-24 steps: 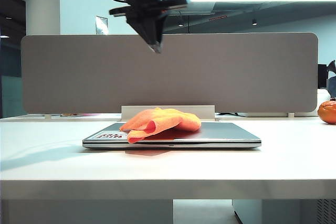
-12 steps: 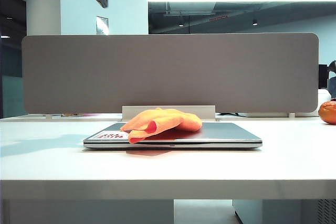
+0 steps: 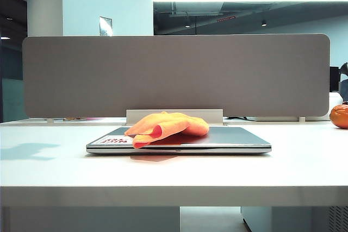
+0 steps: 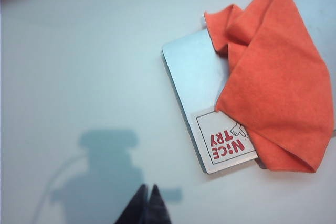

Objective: Pick up the orange rag and put it over the laptop.

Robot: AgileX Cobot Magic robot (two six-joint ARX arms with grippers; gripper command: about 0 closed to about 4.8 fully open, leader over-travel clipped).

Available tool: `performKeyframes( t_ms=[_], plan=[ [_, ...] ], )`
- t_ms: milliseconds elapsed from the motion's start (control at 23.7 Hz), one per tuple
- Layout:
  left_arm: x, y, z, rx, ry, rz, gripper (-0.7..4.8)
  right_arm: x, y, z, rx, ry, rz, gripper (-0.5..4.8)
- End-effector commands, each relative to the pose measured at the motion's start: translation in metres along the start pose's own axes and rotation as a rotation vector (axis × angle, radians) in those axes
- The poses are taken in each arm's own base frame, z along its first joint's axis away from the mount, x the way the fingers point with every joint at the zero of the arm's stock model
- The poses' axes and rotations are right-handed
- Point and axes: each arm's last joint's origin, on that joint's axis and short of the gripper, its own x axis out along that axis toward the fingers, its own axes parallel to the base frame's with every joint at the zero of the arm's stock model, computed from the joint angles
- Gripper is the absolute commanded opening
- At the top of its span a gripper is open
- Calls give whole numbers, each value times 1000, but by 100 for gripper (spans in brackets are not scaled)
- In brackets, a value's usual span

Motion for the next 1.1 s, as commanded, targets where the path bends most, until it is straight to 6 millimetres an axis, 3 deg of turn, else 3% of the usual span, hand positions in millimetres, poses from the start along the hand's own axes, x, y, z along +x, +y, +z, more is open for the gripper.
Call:
performKeyframes(
  t_ms=[42,253,506,802,1097],
  plan=[
    [-19,0,-11,-6,-104,-20,-6,0,-1,0,-3,-13,-20,-5],
    [-32,-3,-47,-13,-195,-15,-6,0,0,0,-3,-11,-15,-5],
    [-35,-8,-107,-42,-253,-16,-6,0,0,0,-3,-11,-15,-5],
    [-53,-13,-176,-77,-340,-9,-6,0,0,0,-3,-11,-15,-5],
    [-71,-14,-223,-119,-402,60,-6,0,0,0,-3,-11,-15,-5]
  ],
)
